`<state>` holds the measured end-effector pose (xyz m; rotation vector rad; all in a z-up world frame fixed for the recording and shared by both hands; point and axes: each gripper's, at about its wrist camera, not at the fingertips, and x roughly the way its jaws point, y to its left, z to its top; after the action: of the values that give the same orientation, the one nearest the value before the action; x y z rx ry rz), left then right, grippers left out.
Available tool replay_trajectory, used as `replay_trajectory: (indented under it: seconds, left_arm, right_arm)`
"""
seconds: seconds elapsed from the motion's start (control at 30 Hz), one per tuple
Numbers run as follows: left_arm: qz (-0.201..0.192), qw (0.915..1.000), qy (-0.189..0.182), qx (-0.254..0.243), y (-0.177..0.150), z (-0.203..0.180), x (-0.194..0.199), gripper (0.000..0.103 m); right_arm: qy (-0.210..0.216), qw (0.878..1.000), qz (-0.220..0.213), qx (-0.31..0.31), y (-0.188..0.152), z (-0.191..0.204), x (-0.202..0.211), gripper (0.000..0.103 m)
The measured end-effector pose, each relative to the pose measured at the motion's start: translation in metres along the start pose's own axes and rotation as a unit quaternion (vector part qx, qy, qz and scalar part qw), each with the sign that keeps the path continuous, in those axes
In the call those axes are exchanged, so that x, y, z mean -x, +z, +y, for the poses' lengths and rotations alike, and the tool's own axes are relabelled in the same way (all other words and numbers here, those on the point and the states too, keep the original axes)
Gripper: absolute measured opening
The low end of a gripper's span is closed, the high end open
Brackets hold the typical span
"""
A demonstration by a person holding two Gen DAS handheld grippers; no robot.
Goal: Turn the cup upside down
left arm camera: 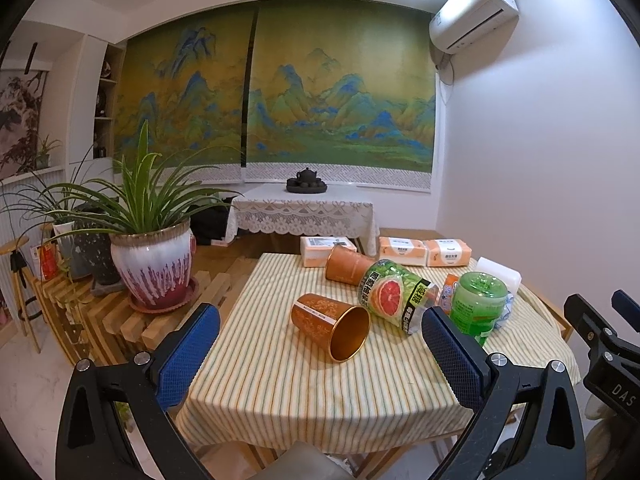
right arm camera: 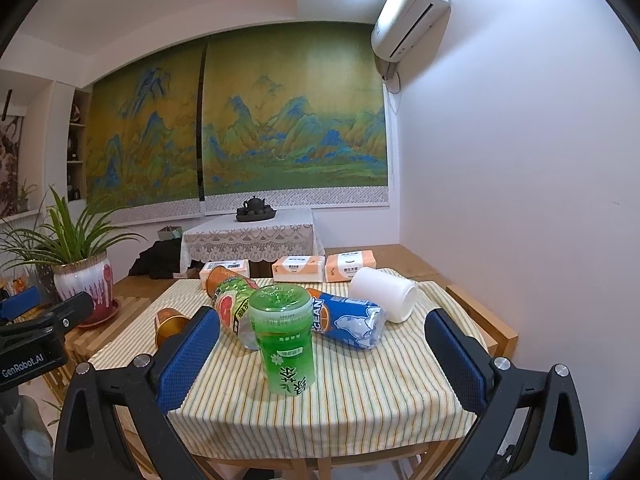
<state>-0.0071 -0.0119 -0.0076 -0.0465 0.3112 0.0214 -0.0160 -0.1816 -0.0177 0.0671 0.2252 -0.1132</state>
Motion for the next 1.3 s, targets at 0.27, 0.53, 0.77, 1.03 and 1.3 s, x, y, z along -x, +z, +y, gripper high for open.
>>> replay_trajectory:
  seconds: [0.27,0.53,0.77,1.03,1.3]
  left_arm:
    - [0.002,1.0000,-0.003,-0.001,-0.0005,-0.0015,-0.0011,0.102]
    - [0.004,1.0000,-0.003,0.000,-0.0001,-0.0015,-0.0018,0.102]
    - [0.005,1.0000,-0.003,0.004,0.0005,-0.0004,-0.0030,0.102]
    - [0.007,1.0000,-0.006,0.003,-0.0005,-0.0002,-0.0036,0.102]
    - [0.007,1.0000,-0.006,0.003,-0.0008,-0.0014,-0.0038,0.102]
  right_arm:
    - [-0.002,1.000,-0.002,0.000,0.0019,-0.0012,0.0002,0.101]
    - [-0.005,1.000,-0.007,-0.001,0.0032,-0.0019,0.0011,0.101]
    - [-0.006,1.000,-0.007,-0.001,0.0030,-0.0022,0.0011,0.101]
    - [-0.005,1.000,-0.005,-0.005,0.0023,-0.0036,0.0018,0.101]
    - [-0.005,1.000,-0.004,-0.005,0.0022,-0.0060,0.0001,0.101]
